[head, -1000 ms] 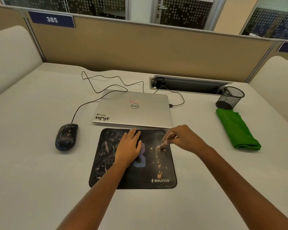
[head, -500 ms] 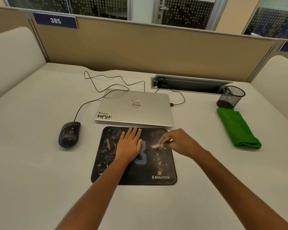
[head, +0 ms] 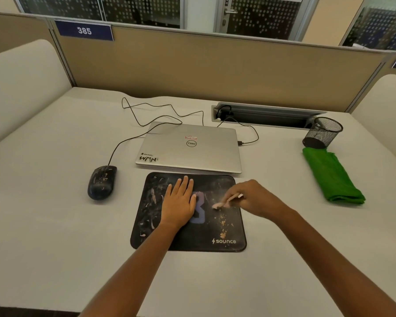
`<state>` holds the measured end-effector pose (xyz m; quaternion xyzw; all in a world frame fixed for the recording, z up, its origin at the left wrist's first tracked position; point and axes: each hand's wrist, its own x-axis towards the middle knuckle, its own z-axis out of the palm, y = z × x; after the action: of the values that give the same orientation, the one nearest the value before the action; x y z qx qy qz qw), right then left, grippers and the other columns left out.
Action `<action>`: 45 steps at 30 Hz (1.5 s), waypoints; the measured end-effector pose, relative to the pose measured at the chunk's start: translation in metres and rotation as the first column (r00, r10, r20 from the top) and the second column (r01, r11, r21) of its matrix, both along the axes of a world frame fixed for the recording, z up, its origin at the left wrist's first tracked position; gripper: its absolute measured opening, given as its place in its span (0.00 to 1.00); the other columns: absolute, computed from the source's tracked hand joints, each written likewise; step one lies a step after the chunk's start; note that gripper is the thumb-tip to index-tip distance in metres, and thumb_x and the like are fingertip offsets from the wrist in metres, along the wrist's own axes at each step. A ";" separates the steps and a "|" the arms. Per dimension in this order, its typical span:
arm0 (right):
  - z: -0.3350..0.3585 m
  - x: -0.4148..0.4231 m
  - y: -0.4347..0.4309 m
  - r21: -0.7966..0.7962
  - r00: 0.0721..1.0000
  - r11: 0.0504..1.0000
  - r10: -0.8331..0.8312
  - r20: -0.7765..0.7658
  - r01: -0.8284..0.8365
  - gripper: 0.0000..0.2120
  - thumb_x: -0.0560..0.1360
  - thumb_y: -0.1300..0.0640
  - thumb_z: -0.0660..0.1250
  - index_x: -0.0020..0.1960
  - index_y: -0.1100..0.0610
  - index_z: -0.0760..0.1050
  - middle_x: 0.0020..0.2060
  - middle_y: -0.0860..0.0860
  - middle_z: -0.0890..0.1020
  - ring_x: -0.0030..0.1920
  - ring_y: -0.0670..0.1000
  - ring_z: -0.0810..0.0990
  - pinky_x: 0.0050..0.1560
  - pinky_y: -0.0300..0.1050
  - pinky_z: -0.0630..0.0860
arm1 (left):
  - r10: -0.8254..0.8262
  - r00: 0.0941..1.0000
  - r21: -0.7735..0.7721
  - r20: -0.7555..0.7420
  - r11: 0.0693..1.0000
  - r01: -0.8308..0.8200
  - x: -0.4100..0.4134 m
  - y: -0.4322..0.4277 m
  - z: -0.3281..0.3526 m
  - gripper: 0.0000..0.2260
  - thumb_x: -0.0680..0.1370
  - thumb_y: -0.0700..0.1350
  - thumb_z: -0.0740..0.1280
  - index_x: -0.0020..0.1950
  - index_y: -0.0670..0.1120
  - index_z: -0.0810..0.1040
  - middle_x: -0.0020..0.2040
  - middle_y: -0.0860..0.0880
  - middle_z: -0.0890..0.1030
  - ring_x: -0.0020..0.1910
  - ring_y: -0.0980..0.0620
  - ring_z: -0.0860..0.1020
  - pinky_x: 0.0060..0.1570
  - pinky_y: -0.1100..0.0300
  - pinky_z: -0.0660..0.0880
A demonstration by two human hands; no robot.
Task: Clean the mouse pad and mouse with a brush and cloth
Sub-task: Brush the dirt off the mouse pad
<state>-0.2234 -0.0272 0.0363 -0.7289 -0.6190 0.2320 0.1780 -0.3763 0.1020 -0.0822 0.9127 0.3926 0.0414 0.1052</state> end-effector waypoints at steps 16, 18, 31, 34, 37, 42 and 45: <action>0.000 0.002 0.004 0.066 0.993 0.990 -0.120 -0.017 0.121 0.07 0.74 0.62 0.66 0.49 0.61 0.81 0.48 0.57 0.83 0.44 0.47 0.77 0.38 0.22 0.67 | 0.016 0.998 0.006 0.060 1.000 -0.016 -0.002 -0.002 -0.002 0.23 0.82 0.51 0.46 0.77 0.47 0.48 0.78 0.48 0.48 0.77 0.50 0.47 0.75 0.54 0.41; 0.003 -0.002 0.015 0.166 0.989 0.976 -0.137 -0.048 0.143 0.08 0.74 0.64 0.66 0.50 0.63 0.81 0.50 0.58 0.83 0.47 0.51 0.79 0.42 0.24 0.69 | 0.014 0.998 0.005 0.064 1.000 -0.015 -0.003 -0.002 -0.002 0.23 0.82 0.50 0.47 0.77 0.47 0.49 0.78 0.48 0.49 0.77 0.50 0.47 0.75 0.54 0.42; -0.003 0.005 -0.008 -0.011 0.998 0.999 0.046 -0.048 -0.046 0.08 0.73 0.65 0.67 0.49 0.58 0.82 0.47 0.55 0.85 0.43 0.47 0.78 0.40 0.25 0.68 | 0.018 0.996 0.018 0.082 1.000 -0.020 -0.004 -0.003 0.000 0.22 0.82 0.47 0.47 0.77 0.46 0.50 0.78 0.48 0.50 0.77 0.50 0.48 0.75 0.54 0.43; 0.003 0.008 0.003 0.116 0.995 0.993 -0.022 -0.093 0.032 0.08 0.73 0.65 0.67 0.49 0.61 0.82 0.48 0.56 0.84 0.44 0.47 0.78 0.43 0.24 0.71 | 0.022 0.994 0.002 0.110 1.000 -0.023 -0.005 -0.002 0.000 0.22 0.83 0.46 0.47 0.76 0.45 0.52 0.78 0.47 0.52 0.77 0.51 0.50 0.75 0.55 0.44; -0.001 -0.002 0.025 0.268 0.987 0.956 -0.088 -0.132 0.121 0.08 0.73 0.65 0.67 0.51 0.63 0.81 0.50 0.58 0.83 0.50 0.53 0.80 0.51 0.32 0.72 | 0.063 0.964 -0.104 0.257 0.994 -0.038 -0.006 -0.001 0.003 0.20 0.83 0.45 0.49 0.76 0.45 0.56 0.77 0.47 0.58 0.76 0.51 0.54 0.75 0.57 0.46; -0.013 -0.025 0.044 0.220 0.995 0.974 -0.041 -0.096 0.061 0.09 0.73 0.66 0.66 0.53 0.63 0.80 0.50 0.60 0.82 0.52 0.55 0.78 0.51 0.31 0.70 | 0.272 0.833 -0.345 0.481 0.933 -0.105 -0.010 -0.004 0.011 0.18 0.83 0.45 0.52 0.72 0.45 0.64 0.72 0.45 0.67 0.73 0.48 0.64 0.73 0.55 0.57; -0.013 -0.023 0.036 0.137 0.999 0.990 0.027 -0.044 -0.020 0.10 0.74 0.66 0.65 0.54 0.63 0.80 0.51 0.59 0.82 0.52 0.55 0.78 0.43 0.20 0.65 | 0.250 0.852 -0.328 0.461 0.940 -0.099 -0.011 -0.004 0.011 0.18 0.83 0.44 0.52 0.72 0.43 0.64 0.72 0.44 0.68 0.73 0.48 0.64 0.73 0.56 0.57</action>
<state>-0.2466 0.0083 0.0233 -0.7022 -0.6376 0.2080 0.2388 -0.3873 0.0977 -0.0712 0.8057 0.4361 0.2252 0.3317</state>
